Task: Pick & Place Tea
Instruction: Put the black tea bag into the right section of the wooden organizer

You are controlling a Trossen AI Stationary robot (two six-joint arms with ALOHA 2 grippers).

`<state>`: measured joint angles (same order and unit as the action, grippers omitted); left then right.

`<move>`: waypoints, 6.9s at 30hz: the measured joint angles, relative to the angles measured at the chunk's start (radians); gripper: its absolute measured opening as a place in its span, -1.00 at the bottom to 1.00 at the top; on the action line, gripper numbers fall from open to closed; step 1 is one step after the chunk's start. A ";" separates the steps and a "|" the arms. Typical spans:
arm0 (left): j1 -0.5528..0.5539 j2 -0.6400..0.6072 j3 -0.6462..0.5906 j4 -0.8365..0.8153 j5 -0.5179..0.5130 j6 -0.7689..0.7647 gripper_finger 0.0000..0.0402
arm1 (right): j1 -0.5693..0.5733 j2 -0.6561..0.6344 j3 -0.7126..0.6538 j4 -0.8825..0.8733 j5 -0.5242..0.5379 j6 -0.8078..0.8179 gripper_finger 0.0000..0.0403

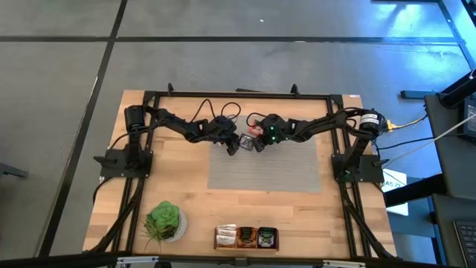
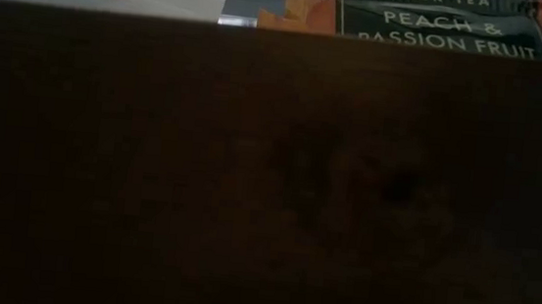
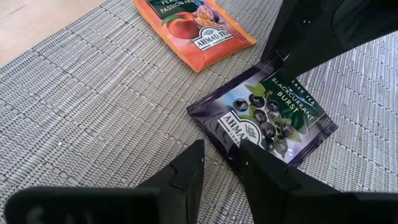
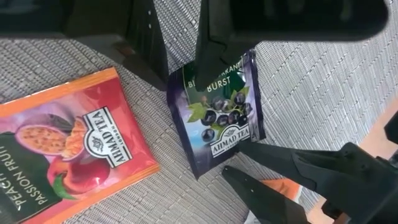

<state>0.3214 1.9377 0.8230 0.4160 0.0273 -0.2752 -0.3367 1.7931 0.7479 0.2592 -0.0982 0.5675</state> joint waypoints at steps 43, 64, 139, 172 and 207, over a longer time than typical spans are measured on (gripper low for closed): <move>0.000 -0.127 -0.003 -0.071 0.062 0.052 -0.51 | -0.020 -0.053 0.008 0.017 -0.081 -0.159 -0.98; -0.235 -0.383 -0.001 -0.133 0.237 0.052 -0.52 | 0.247 -0.550 0.010 -0.349 0.033 -0.316 -0.99; -0.412 -0.380 -0.001 -0.189 0.122 -0.122 -0.76 | 0.445 -0.286 0.011 -0.009 -0.054 -0.106 -0.98; -0.403 -0.408 -0.270 0.504 -0.010 0.063 -0.96 | 0.465 -0.732 -0.233 -0.031 0.205 -0.417 -0.05; -0.431 -0.406 -0.313 0.829 -0.029 0.216 -0.96 | 0.497 -0.430 -0.017 0.098 0.201 -0.472 -0.05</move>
<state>-0.1097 1.5322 0.5098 1.2449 -0.0015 -0.0594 0.1603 1.3632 0.7307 0.3572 0.1028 0.0959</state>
